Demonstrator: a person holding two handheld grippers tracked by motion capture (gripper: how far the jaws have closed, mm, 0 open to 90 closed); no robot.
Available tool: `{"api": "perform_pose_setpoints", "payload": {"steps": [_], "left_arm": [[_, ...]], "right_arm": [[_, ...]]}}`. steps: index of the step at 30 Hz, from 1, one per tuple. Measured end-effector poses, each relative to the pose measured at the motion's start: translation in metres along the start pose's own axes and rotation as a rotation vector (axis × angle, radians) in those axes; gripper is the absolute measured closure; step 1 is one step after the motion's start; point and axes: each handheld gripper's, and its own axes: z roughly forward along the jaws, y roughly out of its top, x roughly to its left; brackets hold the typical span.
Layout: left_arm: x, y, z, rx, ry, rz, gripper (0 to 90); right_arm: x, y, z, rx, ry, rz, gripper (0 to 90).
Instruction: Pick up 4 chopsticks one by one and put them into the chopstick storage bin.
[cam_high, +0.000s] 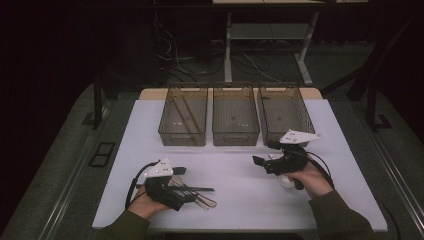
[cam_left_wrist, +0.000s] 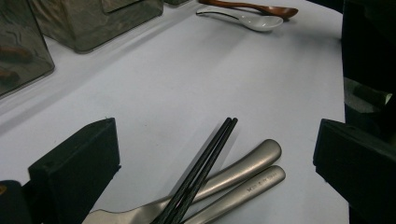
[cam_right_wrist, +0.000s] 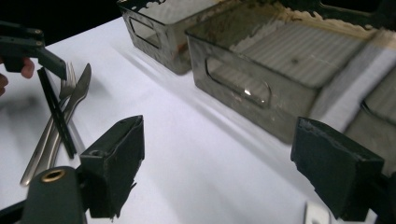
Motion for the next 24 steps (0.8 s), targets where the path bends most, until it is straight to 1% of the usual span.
{"api": "perform_pose_setpoints", "payload": {"steps": [2, 8, 10, 12, 14, 15, 18, 20, 24], "left_arm": [[0.0, 0.0, 0.0, 0.002, 0.0, 0.003, 0.0], [0.0, 0.0, -0.001, 0.002, 0.002, 0.006, 0.0], [0.001, 0.0, -0.001, 0.008, 0.003, 0.013, 0.0], [0.001, 0.0, -0.001, 0.007, 0.005, 0.006, 0.0], [0.001, 0.0, -0.001, 0.003, 0.006, 0.005, 0.0], [0.001, 0.001, -0.002, 0.007, 0.006, 0.007, 0.0], [0.002, 0.001, -0.002, 0.006, 0.007, 0.011, 0.0], [0.002, 0.001, -0.002, 0.007, 0.01, 0.008, 0.0], [0.004, 0.002, -0.004, 0.004, 0.015, 0.001, 1.8]], "right_arm": [[-0.001, -0.008, -0.007, -0.001, -0.002, 0.013, 17.3], [-0.002, -0.027, -0.025, -0.003, -0.008, 0.013, 17.3], [-0.002, -0.033, -0.03, -0.006, -0.003, 0.006, 17.3], [-0.003, -0.038, -0.034, -0.009, 0.003, 0.004, 17.1], [-0.004, -0.044, -0.038, -0.012, 0.01, -0.002, 14.0], [-0.004, -0.046, -0.04, -0.013, 0.011, -0.005, 14.0], [-0.006, -0.055, -0.047, -0.018, 0.009, -0.003, 14.0], [-0.007, -0.061, -0.051, -0.036, -0.001, -0.015, 14.1], [-0.009, -0.073, -0.057, -0.021, -0.009, -0.002, 14.0]]}}
